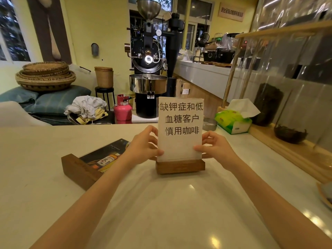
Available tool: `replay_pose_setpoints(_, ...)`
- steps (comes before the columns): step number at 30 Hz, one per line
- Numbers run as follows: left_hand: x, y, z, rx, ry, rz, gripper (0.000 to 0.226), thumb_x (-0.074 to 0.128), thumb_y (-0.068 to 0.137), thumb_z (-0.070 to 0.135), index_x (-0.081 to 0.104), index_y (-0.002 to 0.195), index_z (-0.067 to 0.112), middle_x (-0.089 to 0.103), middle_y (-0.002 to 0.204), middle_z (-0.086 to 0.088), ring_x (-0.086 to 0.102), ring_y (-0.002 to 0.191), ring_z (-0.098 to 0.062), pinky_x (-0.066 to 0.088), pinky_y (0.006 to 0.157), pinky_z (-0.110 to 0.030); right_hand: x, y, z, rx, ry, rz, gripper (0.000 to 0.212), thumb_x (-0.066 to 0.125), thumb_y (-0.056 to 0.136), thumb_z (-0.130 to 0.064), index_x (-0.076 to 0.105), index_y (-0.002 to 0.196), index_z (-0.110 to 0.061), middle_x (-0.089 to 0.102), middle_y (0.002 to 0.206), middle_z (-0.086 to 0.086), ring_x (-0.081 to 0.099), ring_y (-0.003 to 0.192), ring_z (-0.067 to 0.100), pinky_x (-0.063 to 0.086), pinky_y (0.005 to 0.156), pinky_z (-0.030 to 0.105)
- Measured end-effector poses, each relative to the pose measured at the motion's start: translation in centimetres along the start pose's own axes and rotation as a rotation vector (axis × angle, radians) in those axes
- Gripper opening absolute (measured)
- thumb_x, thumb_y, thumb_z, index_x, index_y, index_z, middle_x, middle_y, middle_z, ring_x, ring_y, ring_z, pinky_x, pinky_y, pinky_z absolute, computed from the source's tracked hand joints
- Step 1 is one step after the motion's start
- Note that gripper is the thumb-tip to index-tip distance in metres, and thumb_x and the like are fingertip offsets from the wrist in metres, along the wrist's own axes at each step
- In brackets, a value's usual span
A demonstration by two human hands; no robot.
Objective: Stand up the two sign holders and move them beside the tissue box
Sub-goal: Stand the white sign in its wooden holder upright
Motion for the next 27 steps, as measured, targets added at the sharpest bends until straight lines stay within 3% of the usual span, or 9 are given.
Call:
replay_pose_setpoints(5,0.4,-0.8,0.5,0.039,0.047,-0.06,0.041,0.069,0.075,0.0,0.047,0.108,0.011,0.063,0.102,-0.008,0.068,0.084,-0.021,0.062,0.063,-0.031,0.0,-0.2,0.3,0.015,0.006,-0.104,0.023,0.073,0.071,-0.003,0.054,0.081,-0.01,0.068,0.094,0.003,0.067,0.087,0.025,0.06,0.071,0.038)
replay_pose_setpoints(8,0.8,-1.3,0.9,0.065,0.09,-0.102,0.05,0.07,0.074,0.0,0.05,0.117,0.015,0.062,0.102,-0.003,0.067,0.086,-0.019,0.062,0.068,-0.034,0.2,-0.5,0.4,0.034,-0.018,-0.172,0.039,0.073,0.07,-0.002,0.056,0.105,0.0,0.068,0.102,0.003,0.067,0.092,0.02,0.06,0.071,0.034)
replay_pose_setpoints(12,1.2,-1.7,1.3,0.091,0.114,-0.135,0.052,0.07,0.073,0.0,0.053,0.118,0.018,0.062,0.104,-0.002,0.065,0.085,-0.017,0.062,0.07,-0.035,0.3,-0.7,0.7,0.068,-0.041,-0.194,0.051,0.074,0.068,0.0,0.056,0.116,-0.007,0.066,0.112,0.006,0.065,0.1,0.024,0.058,0.081,0.042)
replay_pose_setpoints(17,1.3,-1.9,1.3,0.081,0.136,-0.142,0.047,0.07,0.074,0.0,0.054,0.111,0.024,0.061,0.098,0.002,0.065,0.09,-0.021,0.061,0.073,-0.037,0.2,-0.8,0.3,0.071,-0.072,-0.188,0.05,0.074,0.069,-0.002,0.057,0.115,-0.01,0.065,0.114,0.005,0.065,0.095,0.017,0.06,0.071,0.03)
replay_pose_setpoints(20,1.3,-2.0,1.4,0.081,0.177,-0.145,0.046,0.07,0.074,0.002,0.055,0.114,0.021,0.063,0.109,-0.005,0.065,0.095,-0.024,0.06,0.079,-0.039,0.3,-1.1,-0.5,0.071,-0.217,-0.205,0.048,0.074,0.071,-0.009,0.058,0.116,-0.014,0.066,0.109,0.002,0.066,0.087,0.014,0.059,0.068,0.026)
replay_pose_setpoints(22,1.5,-2.2,1.8,0.08,0.257,-0.158,0.044,0.069,0.076,0.005,0.057,0.116,0.017,0.064,0.116,-0.007,0.064,0.099,-0.024,0.056,0.087,-0.039,-0.1,-1.3,-1.2,0.083,-0.457,-0.209,0.04,0.074,0.072,-0.024,0.06,0.109,-0.013,0.068,0.099,0.001,0.067,0.082,0.015,0.057,0.068,0.028)
replay_pose_setpoints(24,1.1,-2.3,2.4,0.075,0.321,-0.168,0.039,0.067,0.077,0.007,0.058,0.115,0.013,0.065,0.117,-0.007,0.064,0.1,-0.019,0.054,0.093,-0.037,-0.6,-1.9,-1.7,0.134,-0.703,-0.218,0.033,0.071,0.072,-0.04,0.06,0.088,-0.013,0.069,0.083,0.002,0.066,0.072,0.015,0.054,0.065,0.028)
replay_pose_setpoints(27,-1.0,-2.8,4.2,0.1,0.35,-0.158,0.026,0.064,0.081,0.013,0.06,0.107,0.012,0.066,0.104,0.0,0.065,0.081,0.002,0.056,0.081,-0.02,0.6,-3.7,-3.1,0.154,-0.812,-0.311,0.021,0.063,0.078,-0.045,0.051,0.073,-0.028,0.067,0.073,0.0,0.064,0.065,0.013,0.052,0.061,0.024)
Point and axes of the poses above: each hand's wrist, its own y-axis towards the middle knuckle, its own x-axis out of the palm, z = x × y, the point moved 10 cm from there along y, towards the middle knuckle
